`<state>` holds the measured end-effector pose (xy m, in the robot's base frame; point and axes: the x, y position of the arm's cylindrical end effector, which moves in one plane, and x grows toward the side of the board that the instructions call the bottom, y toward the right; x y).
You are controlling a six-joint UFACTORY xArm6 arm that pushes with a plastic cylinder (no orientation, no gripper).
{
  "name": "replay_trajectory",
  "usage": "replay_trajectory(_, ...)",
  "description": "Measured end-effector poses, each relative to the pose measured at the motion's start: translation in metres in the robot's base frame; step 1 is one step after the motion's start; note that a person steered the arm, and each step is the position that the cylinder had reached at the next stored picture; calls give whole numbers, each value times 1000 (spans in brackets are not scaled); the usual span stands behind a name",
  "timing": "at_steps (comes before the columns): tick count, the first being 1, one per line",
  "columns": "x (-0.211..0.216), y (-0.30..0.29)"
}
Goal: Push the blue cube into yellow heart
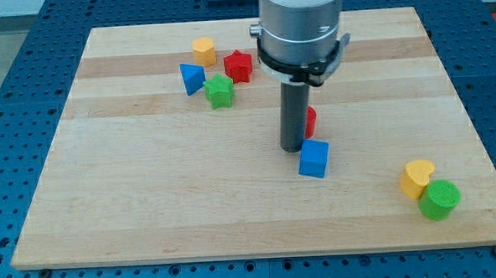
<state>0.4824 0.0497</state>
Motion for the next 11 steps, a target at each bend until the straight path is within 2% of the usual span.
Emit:
replay_trajectory(2,2,44)
replay_trajectory(3,2,35)
replay_trajectory(4,-2,-17)
replay_trajectory(5,19,-16)
replay_trajectory(6,32,16)
replay_trajectory(8,32,70)
replay_trajectory(11,37,105)
